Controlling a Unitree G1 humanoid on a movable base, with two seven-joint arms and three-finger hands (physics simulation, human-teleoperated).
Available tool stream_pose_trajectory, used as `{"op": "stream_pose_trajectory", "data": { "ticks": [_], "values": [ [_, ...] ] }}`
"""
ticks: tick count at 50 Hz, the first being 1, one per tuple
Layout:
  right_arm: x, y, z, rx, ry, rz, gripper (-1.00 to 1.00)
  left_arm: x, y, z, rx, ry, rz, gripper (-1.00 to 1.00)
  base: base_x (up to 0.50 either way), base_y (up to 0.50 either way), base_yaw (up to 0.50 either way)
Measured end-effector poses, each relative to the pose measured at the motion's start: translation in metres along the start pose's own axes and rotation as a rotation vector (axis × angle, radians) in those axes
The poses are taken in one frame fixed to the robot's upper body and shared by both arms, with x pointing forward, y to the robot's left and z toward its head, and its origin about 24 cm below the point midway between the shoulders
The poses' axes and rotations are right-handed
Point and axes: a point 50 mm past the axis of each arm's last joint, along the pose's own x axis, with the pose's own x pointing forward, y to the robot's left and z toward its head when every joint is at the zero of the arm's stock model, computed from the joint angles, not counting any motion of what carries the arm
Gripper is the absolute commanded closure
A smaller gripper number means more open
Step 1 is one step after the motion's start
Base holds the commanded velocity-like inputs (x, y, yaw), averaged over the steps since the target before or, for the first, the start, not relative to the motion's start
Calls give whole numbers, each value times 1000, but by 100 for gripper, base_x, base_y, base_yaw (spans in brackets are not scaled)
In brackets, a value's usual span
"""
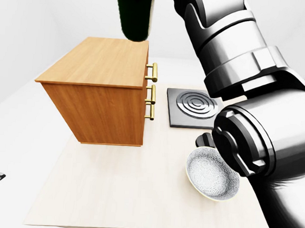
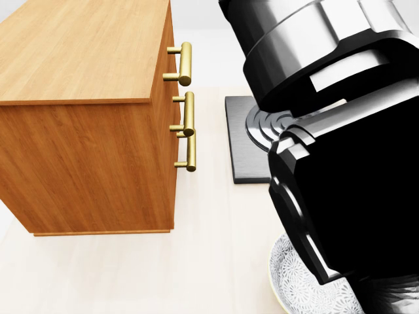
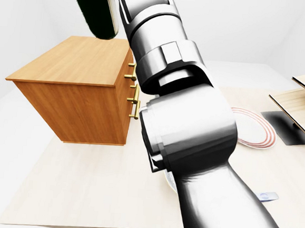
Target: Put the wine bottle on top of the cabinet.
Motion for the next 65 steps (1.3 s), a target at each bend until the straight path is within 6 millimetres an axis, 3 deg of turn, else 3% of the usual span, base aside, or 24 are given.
{"op": "stream_pose_trajectory", "data": {
  "ticks": [29, 65],
  "values": [
    [4, 35, 9, 17, -28, 142, 91, -1, 4, 2, 8, -1, 7, -100, 0, 0, 0],
    [4, 67, 0, 5, -10, 264, 90, -1, 5, 1, 11, 4, 7, -100, 0, 0, 0]
  ]
}}
